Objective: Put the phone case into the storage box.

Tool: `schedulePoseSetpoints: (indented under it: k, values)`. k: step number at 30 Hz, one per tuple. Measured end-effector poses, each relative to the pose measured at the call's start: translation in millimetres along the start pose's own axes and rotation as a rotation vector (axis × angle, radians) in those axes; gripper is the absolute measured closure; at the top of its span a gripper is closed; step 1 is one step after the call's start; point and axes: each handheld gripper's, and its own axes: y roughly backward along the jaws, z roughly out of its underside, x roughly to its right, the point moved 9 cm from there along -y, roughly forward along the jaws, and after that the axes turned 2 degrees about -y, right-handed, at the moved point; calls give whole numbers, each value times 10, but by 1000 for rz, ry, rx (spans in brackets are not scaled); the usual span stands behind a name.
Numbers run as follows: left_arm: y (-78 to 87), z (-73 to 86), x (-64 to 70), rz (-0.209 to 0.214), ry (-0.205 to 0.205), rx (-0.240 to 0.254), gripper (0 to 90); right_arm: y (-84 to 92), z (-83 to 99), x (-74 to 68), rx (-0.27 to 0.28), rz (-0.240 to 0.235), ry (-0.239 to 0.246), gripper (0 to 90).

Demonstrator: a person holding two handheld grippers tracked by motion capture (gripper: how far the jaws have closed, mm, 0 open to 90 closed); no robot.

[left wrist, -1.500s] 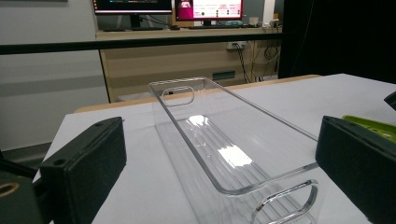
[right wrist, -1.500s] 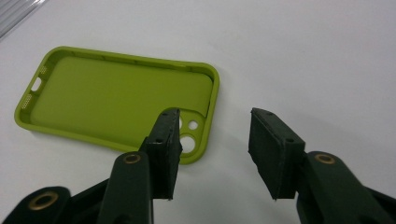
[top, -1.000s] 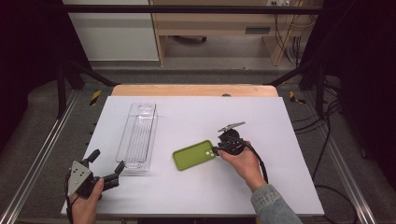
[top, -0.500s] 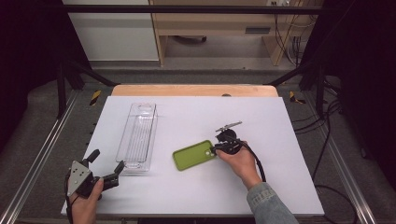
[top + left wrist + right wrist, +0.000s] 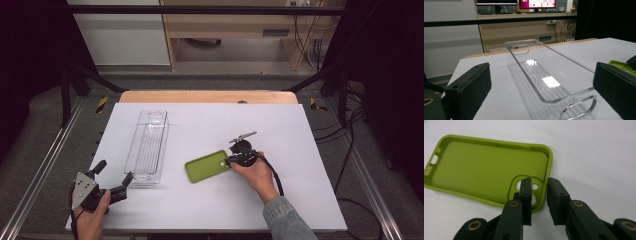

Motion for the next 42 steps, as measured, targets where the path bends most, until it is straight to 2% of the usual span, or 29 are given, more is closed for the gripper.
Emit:
schedulePoseSetpoints:
  k: [10, 15, 19, 26, 29, 33, 42]
  values:
    - [-9, 2, 8, 5, 1, -1, 13, 1, 14, -1, -22, 26, 18, 763]
    - [-5, 4, -3, 1, 7, 0, 12, -23, 31, -10, -41, 61, 41, 762]
    - [-2, 4, -13, -1, 13, 1, 12, -23, 29, -15, -45, 75, 41, 772]
    - [2, -1, -23, -2, 14, 3, 12, -25, 20, -6, -48, 84, 17, 802]
    - [-4, -1, -24, -3, 17, 3, 12, -25, 25, -10, -36, 82, -16, 814]
    - [3, -7, -10, -1, 14, 4, 13, -21, 19, -20, -30, 75, -33, 844]
    - [14, 0, -21, -3, 15, 2, 13, -9, -14, -26, -16, 75, -18, 849]
